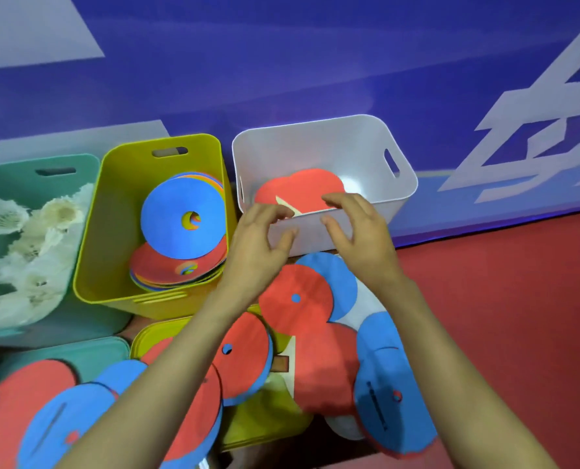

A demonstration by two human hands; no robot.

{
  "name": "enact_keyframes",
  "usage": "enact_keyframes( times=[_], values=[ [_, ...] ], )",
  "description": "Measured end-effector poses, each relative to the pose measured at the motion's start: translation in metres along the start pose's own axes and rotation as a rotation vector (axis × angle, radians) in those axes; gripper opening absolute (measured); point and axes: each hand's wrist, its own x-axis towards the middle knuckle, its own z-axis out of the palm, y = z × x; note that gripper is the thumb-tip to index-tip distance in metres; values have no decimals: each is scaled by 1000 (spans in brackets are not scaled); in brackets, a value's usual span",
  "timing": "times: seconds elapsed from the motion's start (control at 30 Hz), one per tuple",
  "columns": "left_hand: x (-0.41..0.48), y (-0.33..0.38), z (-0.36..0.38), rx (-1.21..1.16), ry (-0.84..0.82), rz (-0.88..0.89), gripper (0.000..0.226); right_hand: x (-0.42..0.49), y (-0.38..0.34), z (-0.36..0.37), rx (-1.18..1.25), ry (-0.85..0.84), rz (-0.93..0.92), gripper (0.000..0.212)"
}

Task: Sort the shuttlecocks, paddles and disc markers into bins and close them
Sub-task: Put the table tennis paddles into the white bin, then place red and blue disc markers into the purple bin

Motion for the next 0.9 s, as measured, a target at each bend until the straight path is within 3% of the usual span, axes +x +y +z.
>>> enact_keyframes(
  times=[0.13,0.3,0.43,0.63,0.73,0.9],
  values=[
    [-64,-17,-1,52,-94,-70,26,-56,-3,8,-3,-40,39,31],
    [-131,-38,12,71,-306,-244,29,-118,18,16,-136,-372,326,44],
    [-166,-20,41,6,-510,-283,31,-152,35,5,-322,-468,516,57],
    [-181,16,97,2,-783,-339,54,-191,66,-15,-598,-709,725,75],
    [-185,35,119,-88,-816,-419,55,-201,78,-18,-557,-721,773,80],
    [-188,47,143,15,-769,-539,49,-214,90,-18,-481,-687,779,79]
  ],
)
